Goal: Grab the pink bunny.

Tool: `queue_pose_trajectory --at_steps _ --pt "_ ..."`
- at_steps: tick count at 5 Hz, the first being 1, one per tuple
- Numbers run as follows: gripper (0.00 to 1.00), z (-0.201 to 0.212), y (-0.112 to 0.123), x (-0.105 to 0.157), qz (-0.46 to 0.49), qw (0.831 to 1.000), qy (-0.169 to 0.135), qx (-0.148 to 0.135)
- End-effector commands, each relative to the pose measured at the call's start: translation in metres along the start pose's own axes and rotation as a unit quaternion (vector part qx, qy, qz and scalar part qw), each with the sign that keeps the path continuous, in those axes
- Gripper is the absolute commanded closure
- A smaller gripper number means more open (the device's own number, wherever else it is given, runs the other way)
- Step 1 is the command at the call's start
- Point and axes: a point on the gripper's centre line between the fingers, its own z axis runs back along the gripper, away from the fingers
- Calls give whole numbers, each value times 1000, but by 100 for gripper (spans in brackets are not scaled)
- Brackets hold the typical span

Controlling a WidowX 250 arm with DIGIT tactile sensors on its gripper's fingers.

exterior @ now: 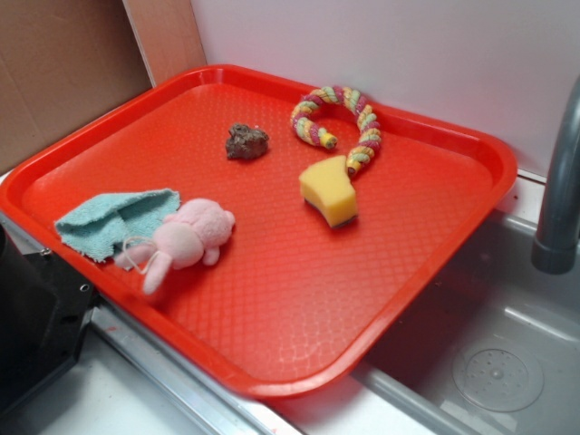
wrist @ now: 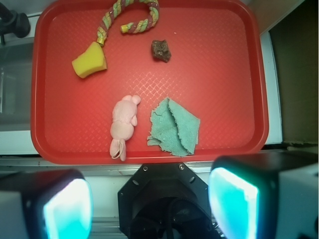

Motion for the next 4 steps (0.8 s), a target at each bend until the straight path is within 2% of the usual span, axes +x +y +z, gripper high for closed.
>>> queue_pose_trajectory --at_steps 1,2,4 --pt "0 0 0 0 0 1000 0 0" --pt "0 -9 -4 2 38 999 -23 -10" --pt "0 -62 -12 13 188 980 -65 -24"
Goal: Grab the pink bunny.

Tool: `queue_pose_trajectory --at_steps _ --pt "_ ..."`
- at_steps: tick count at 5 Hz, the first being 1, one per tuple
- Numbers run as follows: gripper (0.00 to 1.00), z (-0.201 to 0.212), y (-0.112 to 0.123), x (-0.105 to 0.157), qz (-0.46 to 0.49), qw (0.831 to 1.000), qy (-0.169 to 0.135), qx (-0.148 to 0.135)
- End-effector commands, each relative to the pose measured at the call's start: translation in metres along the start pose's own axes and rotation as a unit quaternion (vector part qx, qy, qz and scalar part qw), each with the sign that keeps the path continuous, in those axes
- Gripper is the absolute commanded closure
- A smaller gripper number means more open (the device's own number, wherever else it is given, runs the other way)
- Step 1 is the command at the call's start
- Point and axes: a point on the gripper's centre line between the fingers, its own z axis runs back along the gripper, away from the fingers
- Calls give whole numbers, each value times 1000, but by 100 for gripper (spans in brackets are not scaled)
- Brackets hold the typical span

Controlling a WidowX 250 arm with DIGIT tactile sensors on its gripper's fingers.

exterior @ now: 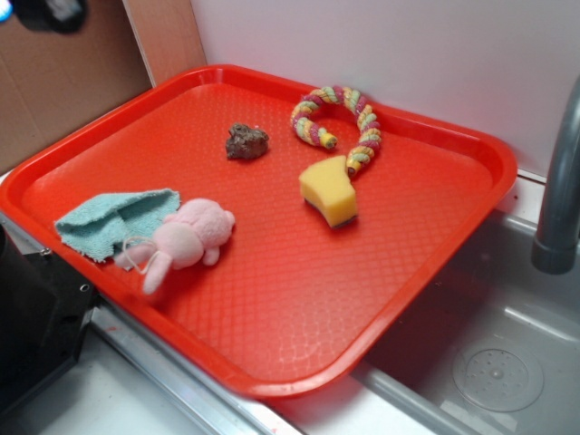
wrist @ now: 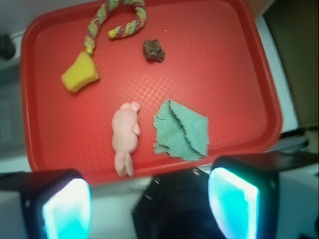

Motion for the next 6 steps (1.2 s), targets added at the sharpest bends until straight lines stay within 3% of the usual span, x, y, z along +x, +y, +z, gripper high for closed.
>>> queue_pose_trajectory --at_steps 1,3,5,6 --pt "0 -56 -11 7 101 994 -34 -15" --pt "0 -123 -30 -2 100 994 -34 26" --pt "0 -171 -37 -10 100 995 -10 27" --pt "100 -182 -36 -11 103 994 -4 32"
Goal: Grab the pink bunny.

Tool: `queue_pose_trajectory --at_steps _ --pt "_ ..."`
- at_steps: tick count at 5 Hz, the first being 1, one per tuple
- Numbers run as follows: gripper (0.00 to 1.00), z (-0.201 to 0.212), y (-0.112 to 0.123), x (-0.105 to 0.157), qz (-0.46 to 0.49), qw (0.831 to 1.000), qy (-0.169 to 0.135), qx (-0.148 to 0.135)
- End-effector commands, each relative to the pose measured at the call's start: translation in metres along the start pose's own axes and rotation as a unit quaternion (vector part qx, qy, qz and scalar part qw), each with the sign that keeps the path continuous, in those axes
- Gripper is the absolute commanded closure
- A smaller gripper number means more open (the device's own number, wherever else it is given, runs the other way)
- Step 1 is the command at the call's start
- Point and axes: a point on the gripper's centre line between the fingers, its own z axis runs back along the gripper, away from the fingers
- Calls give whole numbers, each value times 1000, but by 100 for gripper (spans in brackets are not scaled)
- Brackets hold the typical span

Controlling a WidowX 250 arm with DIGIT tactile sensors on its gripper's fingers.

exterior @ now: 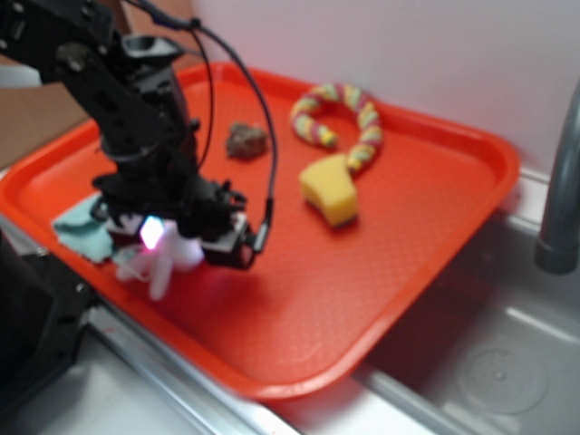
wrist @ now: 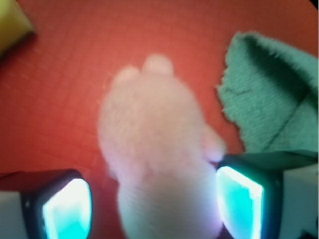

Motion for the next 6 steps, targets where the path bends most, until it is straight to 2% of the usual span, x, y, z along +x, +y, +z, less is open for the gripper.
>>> queue_pose_trajectory --at_steps 1,2,4,5,6 --pt "100 -6 -1 5 13 1000 -4 -3" --pt "100 16 2 13 -2 1000 -5 -9" --pt "100 81 8 41 -79 997 13 7" --pt "100 118 14 62 -100 995 12 3" --pt "100 150 20 75 -99 995 -9 -8"
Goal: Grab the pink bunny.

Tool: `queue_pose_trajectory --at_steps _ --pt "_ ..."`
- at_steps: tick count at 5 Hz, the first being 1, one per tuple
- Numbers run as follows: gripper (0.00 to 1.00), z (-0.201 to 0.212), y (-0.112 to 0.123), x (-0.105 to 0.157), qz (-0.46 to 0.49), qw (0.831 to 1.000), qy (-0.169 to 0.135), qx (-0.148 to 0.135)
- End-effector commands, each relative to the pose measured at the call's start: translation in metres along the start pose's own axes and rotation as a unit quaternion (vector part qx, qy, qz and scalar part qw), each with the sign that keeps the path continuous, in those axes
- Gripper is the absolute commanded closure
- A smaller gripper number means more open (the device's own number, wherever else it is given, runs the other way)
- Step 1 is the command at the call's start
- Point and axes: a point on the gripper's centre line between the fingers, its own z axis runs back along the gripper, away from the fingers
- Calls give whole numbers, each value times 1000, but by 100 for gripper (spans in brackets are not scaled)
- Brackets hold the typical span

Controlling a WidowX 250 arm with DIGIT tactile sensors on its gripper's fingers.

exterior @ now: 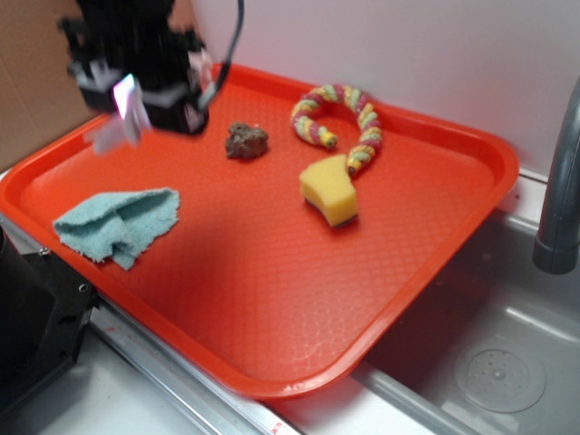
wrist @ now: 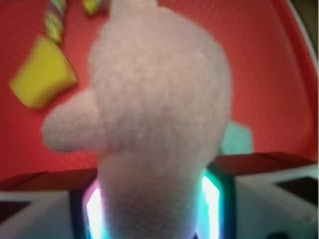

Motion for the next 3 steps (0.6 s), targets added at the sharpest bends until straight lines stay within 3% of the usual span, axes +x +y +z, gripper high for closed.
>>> queue_pose_trajectory --at_steps 1,3 --pt "100 63 19 24 -9 999 -45 -25" --pt "100 68 32 31 21 998 -31 -40"
